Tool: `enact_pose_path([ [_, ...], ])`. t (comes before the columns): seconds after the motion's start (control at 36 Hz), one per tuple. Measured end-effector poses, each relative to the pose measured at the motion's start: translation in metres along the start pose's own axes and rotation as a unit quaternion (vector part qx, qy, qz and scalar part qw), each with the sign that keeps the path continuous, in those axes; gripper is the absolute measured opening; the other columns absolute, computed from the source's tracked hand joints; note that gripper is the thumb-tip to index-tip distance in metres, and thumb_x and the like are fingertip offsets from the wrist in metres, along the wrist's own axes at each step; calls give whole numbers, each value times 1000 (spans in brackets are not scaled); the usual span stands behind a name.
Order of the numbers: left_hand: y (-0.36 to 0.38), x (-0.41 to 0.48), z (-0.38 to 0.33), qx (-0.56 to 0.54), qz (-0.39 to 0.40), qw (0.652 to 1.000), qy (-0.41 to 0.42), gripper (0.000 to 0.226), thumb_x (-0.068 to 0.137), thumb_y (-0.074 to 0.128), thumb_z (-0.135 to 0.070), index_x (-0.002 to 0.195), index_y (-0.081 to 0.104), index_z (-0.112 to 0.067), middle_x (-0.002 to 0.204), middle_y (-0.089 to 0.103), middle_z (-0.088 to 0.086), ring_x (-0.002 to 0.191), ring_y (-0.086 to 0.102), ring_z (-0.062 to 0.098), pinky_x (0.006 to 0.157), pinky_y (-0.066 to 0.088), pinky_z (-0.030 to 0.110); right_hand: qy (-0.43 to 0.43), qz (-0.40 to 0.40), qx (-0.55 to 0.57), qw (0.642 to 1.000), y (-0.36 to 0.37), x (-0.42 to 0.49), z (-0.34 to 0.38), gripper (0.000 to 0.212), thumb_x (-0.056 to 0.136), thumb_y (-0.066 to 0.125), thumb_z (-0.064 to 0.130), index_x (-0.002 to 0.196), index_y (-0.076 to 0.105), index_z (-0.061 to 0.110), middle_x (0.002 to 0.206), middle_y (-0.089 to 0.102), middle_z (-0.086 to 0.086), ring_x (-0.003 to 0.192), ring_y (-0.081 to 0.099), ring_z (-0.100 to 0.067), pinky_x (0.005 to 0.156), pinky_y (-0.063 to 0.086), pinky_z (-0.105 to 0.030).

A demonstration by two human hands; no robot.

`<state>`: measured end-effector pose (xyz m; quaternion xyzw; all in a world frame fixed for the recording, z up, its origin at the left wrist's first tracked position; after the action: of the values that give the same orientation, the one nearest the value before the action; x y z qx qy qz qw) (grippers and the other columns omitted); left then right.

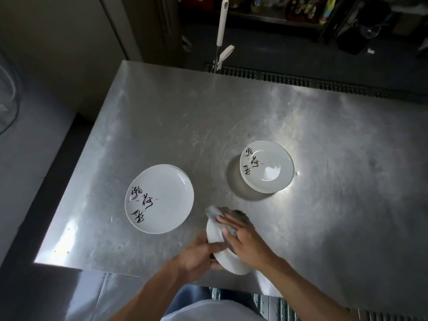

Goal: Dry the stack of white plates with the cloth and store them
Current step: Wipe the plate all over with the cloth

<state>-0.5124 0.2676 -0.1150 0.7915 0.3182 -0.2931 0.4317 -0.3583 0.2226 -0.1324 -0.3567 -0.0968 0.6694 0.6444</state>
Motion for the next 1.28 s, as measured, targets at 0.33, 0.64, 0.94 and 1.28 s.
enact_pose_path([
  [0.33, 4, 2, -7, 56, 30, 997, -43, 46, 82, 70, -14, 128, 64, -11, 119, 73, 16, 105, 72, 32, 78, 62, 43, 65, -6, -2, 998, -17, -1, -12, 44, 106, 36, 46, 151, 37, 43, 156, 27, 29, 149, 22, -1, 113, 11, -5],
  [0.64, 2, 13, -1, -86, -52, 995, 9, 62, 80, 72, -3, 139, 54, -9, 126, 69, 23, 107, 69, 35, 86, 60, 55, 226, -80, 113, 964, -22, 6, -22, 50, 103, 35, 56, 141, 55, 31, 130, 66, -7, 117, 63, -24, 100, 51, -38],
  [0.94, -5, 3, 3, -24, 5, 999, -41, 47, 86, 67, -18, 132, 62, -12, 126, 70, 20, 112, 70, 32, 84, 59, 45, -6, 30, 55, 998, 1, -12, 3, 39, 106, 42, 43, 143, 51, 41, 156, 35, 24, 146, 28, 4, 121, 27, -31],
  [1.28, -1, 1, -2, 23, 25, 999, -30, 48, 88, 67, -10, 136, 58, -10, 125, 70, 19, 115, 69, 35, 85, 61, 47, 110, 1, -11, 994, -12, -12, -7, 49, 107, 32, 48, 155, 28, 42, 165, 21, 14, 151, 26, -12, 123, 26, -35],
])
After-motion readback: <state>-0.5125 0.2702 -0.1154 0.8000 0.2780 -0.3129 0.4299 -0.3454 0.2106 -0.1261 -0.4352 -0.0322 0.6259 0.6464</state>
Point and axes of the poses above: each hand's wrist, its own x-axis towards the middle knuckle, its own y-axis out of the palm, z = x × y, the point moved 3 cm from there along x, towards the middle knuckle
